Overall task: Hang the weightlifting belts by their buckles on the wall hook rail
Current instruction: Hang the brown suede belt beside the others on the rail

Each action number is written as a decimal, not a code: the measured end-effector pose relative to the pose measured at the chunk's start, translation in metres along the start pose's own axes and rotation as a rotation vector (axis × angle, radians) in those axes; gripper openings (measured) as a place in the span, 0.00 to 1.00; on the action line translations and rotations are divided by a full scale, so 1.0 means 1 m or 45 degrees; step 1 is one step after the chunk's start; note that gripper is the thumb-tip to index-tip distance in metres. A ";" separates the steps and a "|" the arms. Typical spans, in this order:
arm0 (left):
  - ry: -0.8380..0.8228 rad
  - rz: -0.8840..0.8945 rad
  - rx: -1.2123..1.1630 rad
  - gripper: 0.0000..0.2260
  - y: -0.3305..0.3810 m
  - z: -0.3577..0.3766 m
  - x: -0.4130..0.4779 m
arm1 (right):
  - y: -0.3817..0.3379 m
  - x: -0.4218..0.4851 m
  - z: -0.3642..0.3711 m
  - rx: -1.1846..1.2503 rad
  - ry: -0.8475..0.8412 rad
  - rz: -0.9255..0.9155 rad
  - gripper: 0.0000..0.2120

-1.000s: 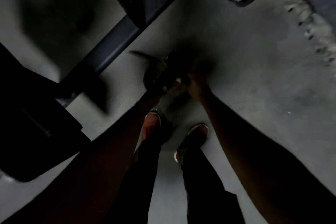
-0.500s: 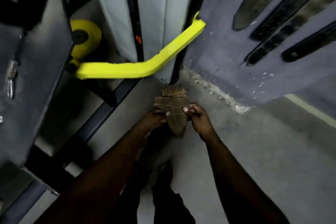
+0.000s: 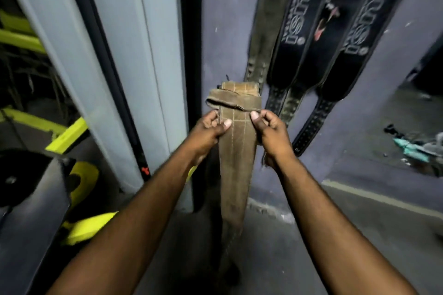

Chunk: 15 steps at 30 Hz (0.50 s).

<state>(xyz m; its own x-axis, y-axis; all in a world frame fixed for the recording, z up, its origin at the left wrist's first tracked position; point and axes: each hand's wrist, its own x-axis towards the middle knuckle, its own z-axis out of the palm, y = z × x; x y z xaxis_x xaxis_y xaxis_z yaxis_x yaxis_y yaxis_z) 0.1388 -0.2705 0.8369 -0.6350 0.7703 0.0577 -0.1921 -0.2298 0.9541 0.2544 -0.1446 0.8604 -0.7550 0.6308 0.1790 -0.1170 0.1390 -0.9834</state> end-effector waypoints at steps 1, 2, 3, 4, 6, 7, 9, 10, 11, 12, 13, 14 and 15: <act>-0.029 0.030 -0.014 0.12 0.013 0.006 0.010 | -0.015 0.012 -0.001 0.011 0.033 -0.031 0.13; -0.051 0.071 -0.051 0.11 0.023 0.011 0.019 | -0.029 0.023 -0.001 0.023 0.064 -0.060 0.14; -0.072 0.131 -0.092 0.10 0.038 0.020 0.028 | -0.046 0.034 -0.002 0.033 0.107 -0.095 0.15; -0.087 0.201 -0.147 0.10 0.051 0.028 0.038 | -0.064 0.045 -0.003 0.038 0.140 -0.137 0.16; -0.100 0.315 -0.222 0.10 0.077 0.045 0.055 | -0.096 0.065 -0.007 0.021 0.183 -0.243 0.13; -0.111 0.356 -0.253 0.09 0.093 0.052 0.064 | -0.113 0.072 -0.011 0.002 0.204 -0.296 0.10; -0.139 0.424 -0.333 0.08 0.124 0.064 0.081 | -0.139 0.082 -0.016 -0.110 0.223 -0.431 0.07; -0.151 0.462 -0.365 0.07 0.138 0.069 0.090 | -0.146 0.085 -0.016 -0.219 0.215 -0.487 0.08; -0.156 0.505 -0.382 0.07 0.152 0.074 0.098 | -0.151 0.085 -0.015 -0.340 0.199 -0.532 0.09; -0.155 0.549 -0.394 0.06 0.165 0.079 0.105 | -0.152 0.086 -0.014 -0.451 0.212 -0.565 0.10; -0.140 0.587 -0.403 0.06 0.177 0.085 0.112 | -0.151 0.089 -0.012 -0.547 0.267 -0.595 0.11; -0.115 0.623 -0.414 0.05 0.186 0.091 0.118 | -0.151 0.093 -0.011 -0.622 0.355 -0.627 0.10; -0.090 0.651 -0.422 0.04 0.194 0.098 0.123 | -0.153 0.097 -0.011 -0.669 0.447 -0.661 0.09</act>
<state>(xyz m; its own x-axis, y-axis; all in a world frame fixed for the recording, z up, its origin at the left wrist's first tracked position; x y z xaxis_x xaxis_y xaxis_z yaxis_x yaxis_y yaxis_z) 0.0967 -0.1621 1.0584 -0.6593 0.5488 0.5139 -0.1061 -0.7446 0.6591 0.2065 -0.0960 1.0287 -0.4315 0.5781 0.6925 -0.0124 0.7638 -0.6454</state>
